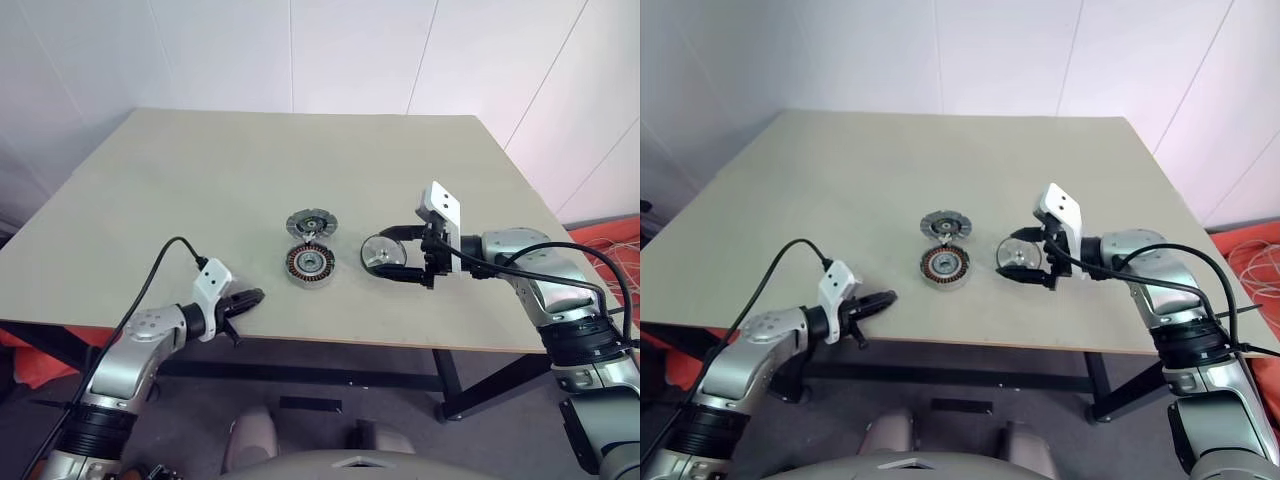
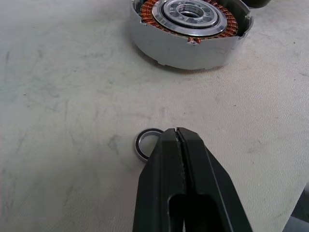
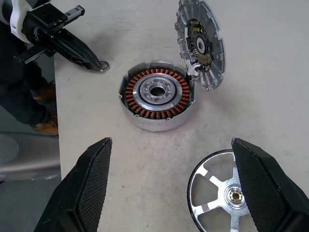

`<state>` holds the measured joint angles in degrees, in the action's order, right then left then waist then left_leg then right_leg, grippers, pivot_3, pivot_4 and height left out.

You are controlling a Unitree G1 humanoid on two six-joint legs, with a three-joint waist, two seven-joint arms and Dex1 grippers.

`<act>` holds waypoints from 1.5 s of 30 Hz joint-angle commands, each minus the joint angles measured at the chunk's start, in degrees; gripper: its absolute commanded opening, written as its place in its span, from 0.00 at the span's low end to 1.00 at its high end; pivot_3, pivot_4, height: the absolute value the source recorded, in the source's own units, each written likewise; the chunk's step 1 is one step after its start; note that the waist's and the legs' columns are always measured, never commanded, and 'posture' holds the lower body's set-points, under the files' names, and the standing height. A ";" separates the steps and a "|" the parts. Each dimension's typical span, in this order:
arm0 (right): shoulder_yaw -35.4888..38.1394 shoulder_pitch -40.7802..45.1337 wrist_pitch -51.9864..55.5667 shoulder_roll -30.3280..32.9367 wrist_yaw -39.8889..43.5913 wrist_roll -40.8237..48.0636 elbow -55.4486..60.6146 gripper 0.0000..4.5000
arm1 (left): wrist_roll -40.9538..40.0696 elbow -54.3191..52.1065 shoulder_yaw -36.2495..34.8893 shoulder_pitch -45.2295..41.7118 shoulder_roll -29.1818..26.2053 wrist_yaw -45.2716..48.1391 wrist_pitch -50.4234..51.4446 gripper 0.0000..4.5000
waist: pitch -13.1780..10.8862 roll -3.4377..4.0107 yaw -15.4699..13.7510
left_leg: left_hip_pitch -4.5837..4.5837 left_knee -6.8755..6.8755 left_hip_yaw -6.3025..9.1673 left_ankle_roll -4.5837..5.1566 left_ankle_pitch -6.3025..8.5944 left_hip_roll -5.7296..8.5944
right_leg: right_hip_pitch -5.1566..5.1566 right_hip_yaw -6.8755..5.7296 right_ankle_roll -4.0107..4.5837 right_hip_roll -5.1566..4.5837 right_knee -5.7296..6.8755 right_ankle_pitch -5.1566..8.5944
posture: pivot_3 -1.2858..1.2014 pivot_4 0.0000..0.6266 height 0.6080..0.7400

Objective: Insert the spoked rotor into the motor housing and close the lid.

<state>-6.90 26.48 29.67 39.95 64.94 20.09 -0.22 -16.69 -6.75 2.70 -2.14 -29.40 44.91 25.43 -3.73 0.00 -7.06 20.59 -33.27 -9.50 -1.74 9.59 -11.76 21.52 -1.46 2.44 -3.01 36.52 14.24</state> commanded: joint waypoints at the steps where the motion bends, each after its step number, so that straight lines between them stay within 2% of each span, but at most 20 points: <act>1: 1.29 1.42 -1.11 0.55 0.20 0.04 0.49 1.00 | -1.12 -1.56 -1.88 -0.74 -0.10 -0.23 -1.11 0.01 | 0.00 0.00 0.00 | 0.00 0.00 0.00 0.00 0.00 0.00 | 0.00 0.00 0.00 0.00 0.00 0.00 | 0.52 0.00 1.00; 10: 1.33 1.16 -1.21 0.91 0.18 -0.28 0.57 1.00 | -3.64 -2.99 -3.42 -2.53 1.91 0.94 -5.16 0.01 | 0.00 0.00 -0.01 | 0.00 0.00 -0.01 0.00 0.00 0.00 | 0.00 0.00 0.00 0.00 0.00 0.00 | 0.52 0.00 1.00; 13: 1.38 1.14 -1.20 0.96 0.20 -0.37 0.53 1.00 | -5.92 -4.20 -4.31 -1.82 2.21 0.88 -3.41 0.01 | 0.00 0.00 0.03 | 0.00 0.01 -0.01 0.00 0.00 0.00 | 0.00 0.00 0.00 0.00 -0.01 0.00 | 0.52 0.00 1.00; 16: 1.37 1.18 -1.24 1.01 0.23 -0.48 0.38 1.00 | -6.12 -4.50 -4.33 -1.86 1.56 0.84 -2.99 0.13 | 0.00 0.00 0.02 | 0.01 0.03 -0.01 0.00 0.00 0.00 | 0.02 0.00 0.00 0.00 -0.02 0.00 | 0.52 0.00 1.00; 26: 1.18 1.32 -1.25 0.86 0.43 -0.69 0.18 1.00 | -4.22 -2.46 -4.23 -1.39 -0.17 -0.27 -2.79 0.88 | 0.00 0.00 0.03 | 0.01 0.03 -0.02 0.00 0.00 0.00 | 0.03 0.00 -0.01 0.00 -0.03 0.01 | 0.52 0.00 1.00; 28: 1.19 1.13 -1.14 0.92 0.50 -0.62 0.34 1.00 | -4.87 -2.29 -4.75 -1.22 0.16 -0.73 -2.46 1.00 | 0.00 0.00 0.04 | 0.01 0.04 -0.02 0.01 0.00 0.00 | 0.03 0.00 -0.01 0.01 -0.04 0.01 | 0.52 0.00 1.00; 45: 1.24 0.86 -1.32 0.66 0.03 -0.67 0.64 1.00 | 0.13 -0.17 0.87 -0.41 -0.91 -2.30 0.95 1.00 | 0.00 0.00 0.02 | 0.00 0.07 -0.01 0.01 0.01 0.01 | 0.00 0.00 -0.02 0.00 -0.09 0.01 | 0.52 0.00 1.00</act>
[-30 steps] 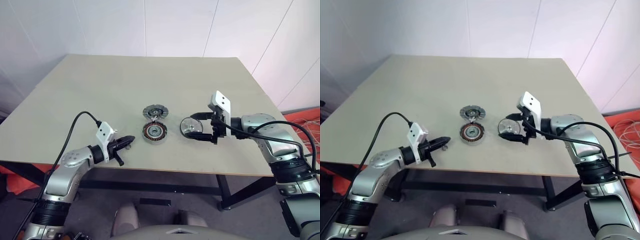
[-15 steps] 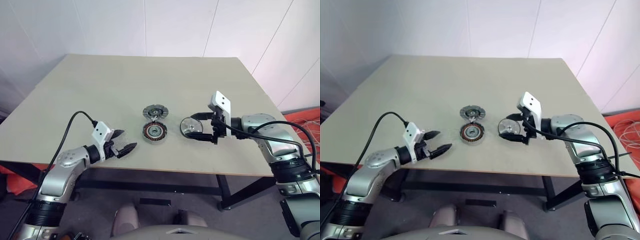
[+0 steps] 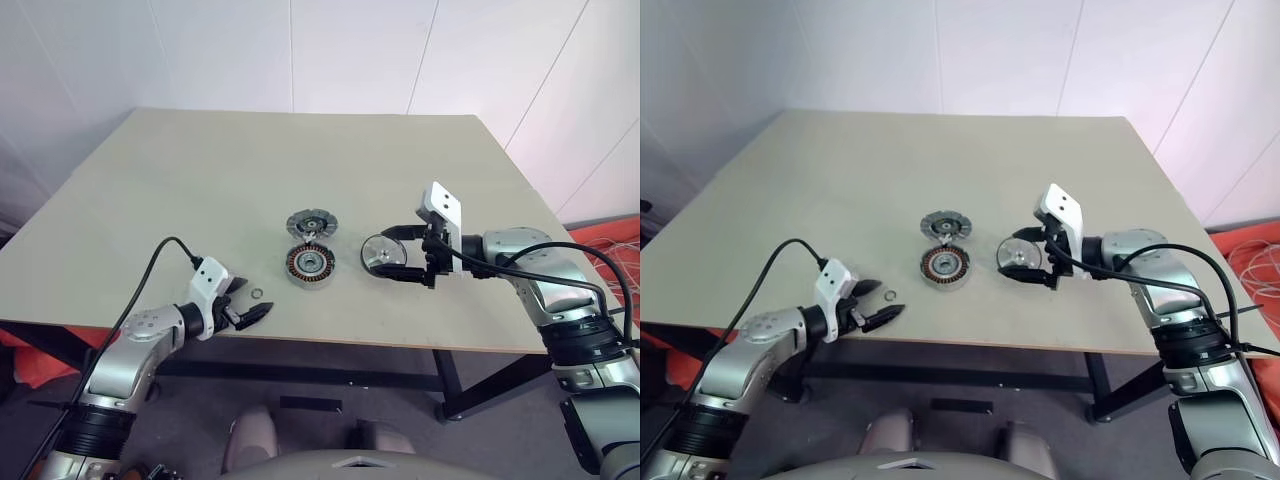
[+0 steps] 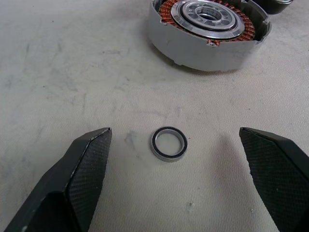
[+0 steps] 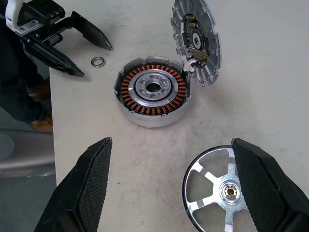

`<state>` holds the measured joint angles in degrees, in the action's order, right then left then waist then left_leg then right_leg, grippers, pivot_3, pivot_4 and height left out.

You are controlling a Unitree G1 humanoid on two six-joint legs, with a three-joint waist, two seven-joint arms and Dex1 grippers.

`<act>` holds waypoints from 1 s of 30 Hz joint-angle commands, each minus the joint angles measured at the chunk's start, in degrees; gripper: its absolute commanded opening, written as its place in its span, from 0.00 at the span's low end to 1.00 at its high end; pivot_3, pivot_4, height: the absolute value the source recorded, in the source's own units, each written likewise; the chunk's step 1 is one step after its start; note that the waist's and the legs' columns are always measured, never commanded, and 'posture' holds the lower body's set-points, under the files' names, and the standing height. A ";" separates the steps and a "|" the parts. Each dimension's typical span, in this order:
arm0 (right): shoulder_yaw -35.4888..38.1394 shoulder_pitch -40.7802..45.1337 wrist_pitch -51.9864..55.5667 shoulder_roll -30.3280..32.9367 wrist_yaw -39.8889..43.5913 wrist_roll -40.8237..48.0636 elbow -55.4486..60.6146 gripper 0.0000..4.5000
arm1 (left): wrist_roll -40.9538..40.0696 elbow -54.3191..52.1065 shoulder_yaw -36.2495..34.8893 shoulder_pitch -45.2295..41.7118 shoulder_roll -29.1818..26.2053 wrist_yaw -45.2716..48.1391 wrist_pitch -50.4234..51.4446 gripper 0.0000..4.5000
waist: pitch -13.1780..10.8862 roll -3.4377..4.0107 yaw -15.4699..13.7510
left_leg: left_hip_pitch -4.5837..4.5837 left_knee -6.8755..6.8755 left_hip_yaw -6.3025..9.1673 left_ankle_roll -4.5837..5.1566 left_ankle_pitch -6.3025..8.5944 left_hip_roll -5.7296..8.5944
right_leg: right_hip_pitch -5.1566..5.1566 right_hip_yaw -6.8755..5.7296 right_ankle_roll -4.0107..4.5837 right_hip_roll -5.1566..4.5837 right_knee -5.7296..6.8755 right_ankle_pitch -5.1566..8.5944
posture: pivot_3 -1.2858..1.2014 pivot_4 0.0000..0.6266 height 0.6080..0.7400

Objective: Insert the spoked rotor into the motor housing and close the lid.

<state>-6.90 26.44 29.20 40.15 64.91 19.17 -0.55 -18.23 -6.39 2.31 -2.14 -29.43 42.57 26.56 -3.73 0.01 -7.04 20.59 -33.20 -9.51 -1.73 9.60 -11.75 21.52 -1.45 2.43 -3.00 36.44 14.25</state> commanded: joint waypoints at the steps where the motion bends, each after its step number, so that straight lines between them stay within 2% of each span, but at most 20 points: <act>1: 1.24 0.92 -0.86 0.46 0.07 0.25 0.97 1.00 | 1.92 -0.49 1.47 -0.44 -0.99 0.12 -0.17 1.00 | 0.00 0.00 0.00 | -0.01 0.00 0.00 0.00 0.00 0.00 | -0.01 0.00 0.00 0.00 0.00 0.00 | 0.52 0.00 1.00; 10: 1.21 0.99 -1.02 0.49 0.10 0.18 1.02 1.00 | 2.63 -1.16 2.23 -1.12 -1.42 0.35 0.45 1.00 | 0.02 0.03 -0.07 | -0.04 0.00 0.02 0.00 0.00 0.00 | -0.04 0.00 -0.01 0.00 0.00 0.01 | 0.52 0.00 1.00; 13: 1.26 1.05 -0.93 0.50 0.10 0.24 1.08 1.00 | 3.06 -1.36 2.65 -1.13 -1.90 0.70 0.52 0.86 | 0.02 0.03 -0.05 | -0.04 0.00 0.02 0.00 0.00 0.00 | -0.04 0.00 -0.01 0.00 0.00 0.01 | 0.52 0.00 1.00; 22: 1.26 1.22 -0.93 0.49 0.15 0.25 0.97 1.00 | 3.32 -2.38 2.64 -1.12 -2.00 0.27 1.49 0.21 | 0.03 0.05 -0.06 | 0.05 0.07 0.02 0.07 0.04 0.01 | -0.03 0.00 0.00 -0.01 -0.20 0.00 | 0.52 0.00 1.00; 23: 1.28 1.23 -0.94 0.52 0.17 0.26 0.97 1.00 | 3.32 -2.55 2.64 -1.15 -2.03 0.21 1.70 0.17 | 0.03 0.05 -0.05 | 0.05 0.08 0.02 0.08 0.05 0.02 | -0.04 0.00 0.00 0.00 -0.22 0.00 | 0.52 0.00 1.00; 30: 1.34 1.15 -0.90 0.65 0.25 0.28 0.98 1.00 | 3.53 -1.68 2.33 -0.91 -2.00 0.20 1.11 0.17 | 0.03 0.05 -0.04 | 0.04 0.09 0.01 0.09 0.06 0.02 | -0.05 0.00 -0.01 -0.01 -0.24 0.00 | 0.52 0.00 1.00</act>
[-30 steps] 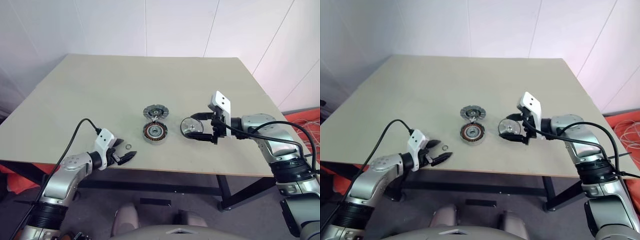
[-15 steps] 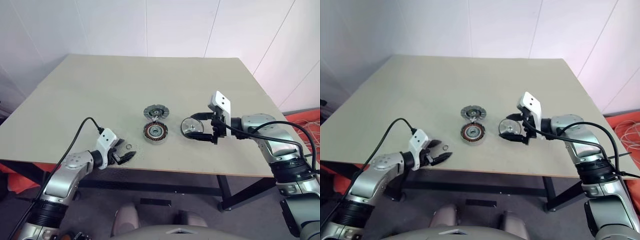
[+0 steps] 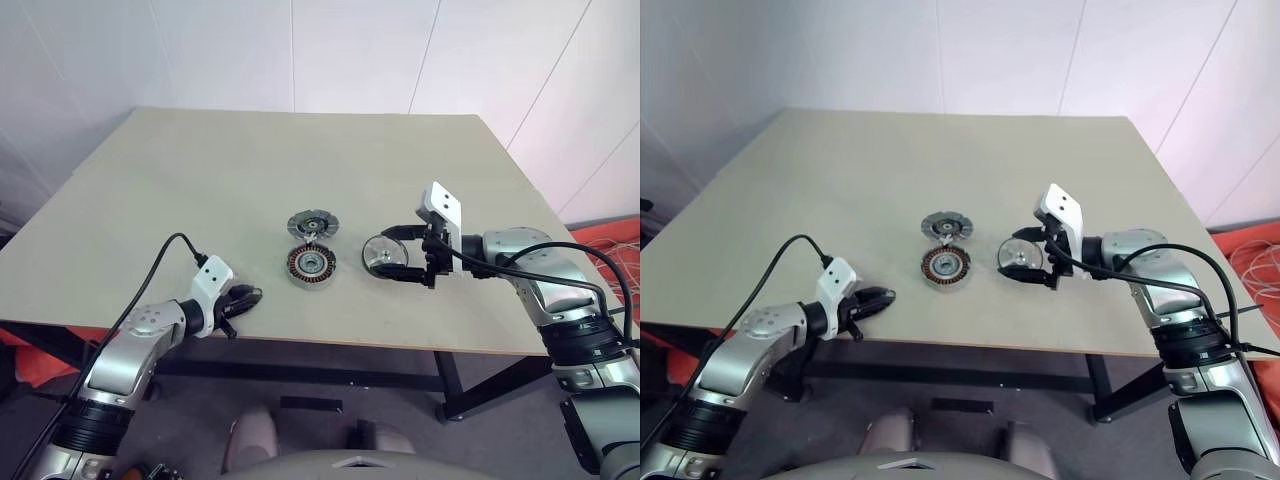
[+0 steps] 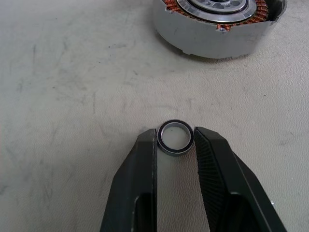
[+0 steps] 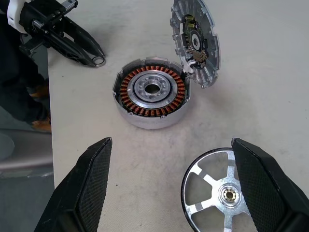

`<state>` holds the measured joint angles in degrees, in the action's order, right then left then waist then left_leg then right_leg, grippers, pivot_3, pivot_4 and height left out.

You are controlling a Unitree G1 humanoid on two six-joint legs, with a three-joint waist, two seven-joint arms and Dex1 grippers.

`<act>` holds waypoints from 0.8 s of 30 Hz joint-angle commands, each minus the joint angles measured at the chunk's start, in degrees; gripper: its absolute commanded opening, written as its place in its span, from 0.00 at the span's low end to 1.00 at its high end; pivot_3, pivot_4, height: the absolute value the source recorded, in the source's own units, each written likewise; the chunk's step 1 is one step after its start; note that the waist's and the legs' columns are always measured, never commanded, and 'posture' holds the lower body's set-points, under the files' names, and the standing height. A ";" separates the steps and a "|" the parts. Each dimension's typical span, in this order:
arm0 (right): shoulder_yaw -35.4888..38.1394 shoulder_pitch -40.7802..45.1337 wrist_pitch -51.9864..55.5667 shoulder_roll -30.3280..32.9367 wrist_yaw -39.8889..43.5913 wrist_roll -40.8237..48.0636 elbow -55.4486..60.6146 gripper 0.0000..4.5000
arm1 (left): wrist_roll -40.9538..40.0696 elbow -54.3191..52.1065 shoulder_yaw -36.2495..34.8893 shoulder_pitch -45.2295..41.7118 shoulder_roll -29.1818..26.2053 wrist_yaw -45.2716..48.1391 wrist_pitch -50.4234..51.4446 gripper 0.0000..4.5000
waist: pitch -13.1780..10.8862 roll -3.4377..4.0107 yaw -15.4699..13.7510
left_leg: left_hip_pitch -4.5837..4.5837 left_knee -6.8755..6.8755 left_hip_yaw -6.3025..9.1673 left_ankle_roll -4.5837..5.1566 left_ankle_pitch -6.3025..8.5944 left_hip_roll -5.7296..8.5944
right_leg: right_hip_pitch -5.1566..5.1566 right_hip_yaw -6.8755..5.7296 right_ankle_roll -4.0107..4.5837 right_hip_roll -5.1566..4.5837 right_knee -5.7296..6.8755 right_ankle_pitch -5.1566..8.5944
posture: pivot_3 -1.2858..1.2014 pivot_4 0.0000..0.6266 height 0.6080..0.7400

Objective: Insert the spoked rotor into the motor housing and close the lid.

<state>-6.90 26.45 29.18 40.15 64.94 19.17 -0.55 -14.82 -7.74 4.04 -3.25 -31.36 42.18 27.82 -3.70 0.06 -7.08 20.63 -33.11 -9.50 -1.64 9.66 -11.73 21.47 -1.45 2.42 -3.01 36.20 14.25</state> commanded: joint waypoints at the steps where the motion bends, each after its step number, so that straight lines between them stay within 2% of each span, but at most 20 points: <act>1: 1.36 1.13 -0.84 0.67 0.23 0.30 0.99 1.00 | -0.18 -0.16 0.35 0.26 0.14 0.66 -0.35 0.17 | 0.00 0.00 0.00 | 0.00 0.00 0.00 0.00 0.00 0.00 | 0.00 0.00 0.00 0.00 0.00 0.00 | 0.52 0.00 1.00; 10: 1.22 1.38 -0.81 0.62 0.24 0.18 0.76 1.00 | -4.85 -2.67 -1.46 -3.13 0.33 4.60 -0.83 0.17 | 0.00 0.00 -0.02 | 0.04 0.01 -0.01 0.00 0.00 -0.01 | 0.03 -0.02 0.00 0.00 -0.01 0.00 | 0.52 0.00 1.00; 17: 1.24 1.19 -0.66 0.50 0.06 0.29 1.12 1.00 | -9.37 -4.46 -1.53 -7.81 -1.01 7.77 4.01 0.17 | 0.00 0.00 0.02 | 0.04 0.01 -0.04 -0.01 -0.01 -0.01 | 0.04 -0.01 0.06 0.01 0.00 -0.03 | 0.52 0.00 1.00; 24: 0.14 1.51 -0.77 -0.55 -0.05 0.13 1.69 1.00 | -8.77 3.94 2.04 -18.53 -2.34 15.07 5.05 0.17 | 0.00 0.00 -0.04 | 0.03 0.01 -0.14 -0.02 -0.01 0.00 | 0.02 -0.01 0.01 0.00 0.01 -0.01 | 0.52 0.00 1.00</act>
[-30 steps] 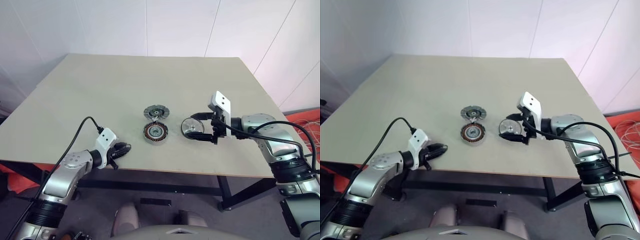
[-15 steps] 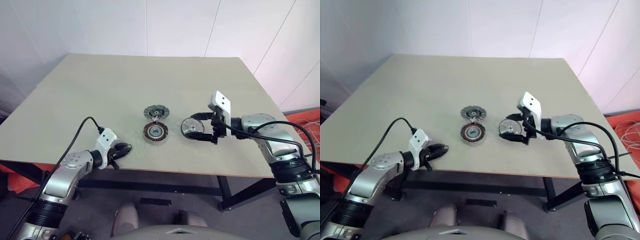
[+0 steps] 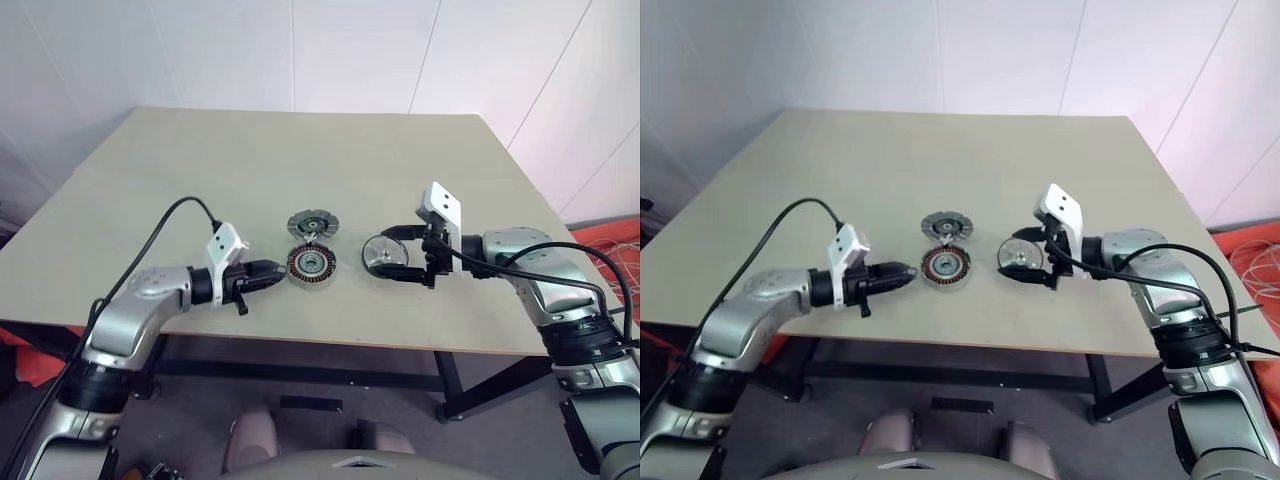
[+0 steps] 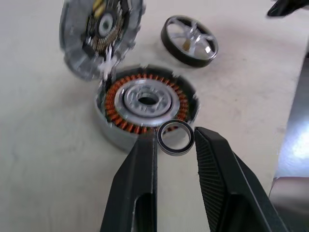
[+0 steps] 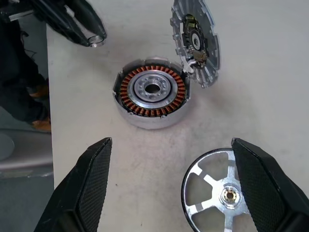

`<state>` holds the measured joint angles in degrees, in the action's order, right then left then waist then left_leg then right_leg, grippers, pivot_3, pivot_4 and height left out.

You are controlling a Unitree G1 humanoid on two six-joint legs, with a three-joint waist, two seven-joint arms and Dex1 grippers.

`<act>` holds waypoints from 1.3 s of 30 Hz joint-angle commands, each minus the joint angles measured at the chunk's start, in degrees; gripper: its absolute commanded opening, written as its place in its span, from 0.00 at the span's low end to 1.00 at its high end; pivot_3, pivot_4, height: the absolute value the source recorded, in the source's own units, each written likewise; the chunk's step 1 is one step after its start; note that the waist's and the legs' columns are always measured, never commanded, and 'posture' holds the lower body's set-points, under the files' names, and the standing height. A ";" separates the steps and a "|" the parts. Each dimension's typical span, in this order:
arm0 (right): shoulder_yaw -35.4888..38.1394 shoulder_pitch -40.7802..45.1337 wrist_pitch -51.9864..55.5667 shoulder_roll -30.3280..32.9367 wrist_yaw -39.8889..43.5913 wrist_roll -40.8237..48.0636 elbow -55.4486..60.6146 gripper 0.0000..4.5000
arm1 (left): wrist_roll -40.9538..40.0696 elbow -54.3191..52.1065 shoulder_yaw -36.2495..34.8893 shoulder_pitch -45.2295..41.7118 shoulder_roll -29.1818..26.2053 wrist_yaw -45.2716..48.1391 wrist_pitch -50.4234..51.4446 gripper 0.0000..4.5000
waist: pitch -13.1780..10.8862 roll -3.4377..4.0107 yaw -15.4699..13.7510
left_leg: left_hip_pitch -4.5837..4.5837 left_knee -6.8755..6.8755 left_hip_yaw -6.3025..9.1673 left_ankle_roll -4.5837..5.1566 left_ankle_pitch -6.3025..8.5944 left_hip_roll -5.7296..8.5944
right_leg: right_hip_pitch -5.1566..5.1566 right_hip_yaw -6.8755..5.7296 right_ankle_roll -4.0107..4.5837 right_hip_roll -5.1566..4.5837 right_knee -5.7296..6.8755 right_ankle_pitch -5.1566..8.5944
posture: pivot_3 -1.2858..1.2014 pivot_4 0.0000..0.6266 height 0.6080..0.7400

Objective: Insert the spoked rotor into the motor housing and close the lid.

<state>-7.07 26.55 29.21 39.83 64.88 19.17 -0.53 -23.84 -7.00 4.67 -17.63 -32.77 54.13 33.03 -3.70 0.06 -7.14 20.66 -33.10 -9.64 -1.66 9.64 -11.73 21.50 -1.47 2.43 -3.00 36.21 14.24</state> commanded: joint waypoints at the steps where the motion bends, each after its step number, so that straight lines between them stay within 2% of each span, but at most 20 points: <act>1: 0.06 1.37 -0.81 -0.34 0.01 0.06 2.03 1.00 | 0.74 5.23 2.33 -6.22 -1.23 4.93 -0.38 0.17 | 0.00 0.00 0.01 | 0.00 0.00 0.00 0.00 0.00 0.00 | -0.01 0.00 0.00 0.00 0.00 0.00 | 0.52 0.00 1.00; 8: -0.75 0.28 -0.35 -1.79 -1.53 0.00 4.80 1.00 | 4.03 18.31 6.01 -16.95 -0.99 13.07 -4.46 0.17 | 0.00 0.00 0.02 | 0.17 0.00 -0.01 -0.01 -0.01 0.00 | 0.15 0.00 0.33 0.00 -0.02 -0.19 | 0.52 0.00 1.00; 17: -1.51 -0.84 -1.14 -4.64 -4.73 -0.39 5.85 1.00 | 8.25 28.56 7.87 -22.41 1.07 17.45 -10.20 0.17 | 0.00 0.00 -0.20 | 0.55 -0.01 -0.02 -0.05 -0.04 0.02 | 0.51 0.00 0.36 -0.02 0.00 -0.21 | 0.52 0.00 1.00; 29: -1.04 -1.69 -2.01 -4.56 -5.42 -0.75 5.30 1.00 | 12.98 33.09 10.70 -25.93 5.48 19.79 -13.55 0.17 | 0.00 0.00 -0.53 | 0.55 -0.01 -0.02 -0.05 -0.03 0.10 | 0.50 -0.02 0.35 -0.13 0.01 -0.21 | 0.52 0.00 1.00; 39: -0.75 -1.85 -2.10 -4.17 -5.64 -0.85 5.16 1.00 | 15.93 39.75 10.32 -29.00 10.21 17.18 -15.50 0.17 | 0.00 -0.01 -0.67 | 0.55 -0.03 -0.02 -0.04 -0.03 0.12 | 0.49 -0.02 0.35 -0.16 0.02 -0.21 | 0.52 0.00 1.00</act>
<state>-9.27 24.22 27.94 35.20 59.27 17.98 3.11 -8.06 32.62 15.64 -44.67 -22.74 71.59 18.53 -3.71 0.05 -7.81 21.22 -33.12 -9.65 -1.69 9.61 -11.61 21.99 -1.49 2.79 -3.17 36.23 14.03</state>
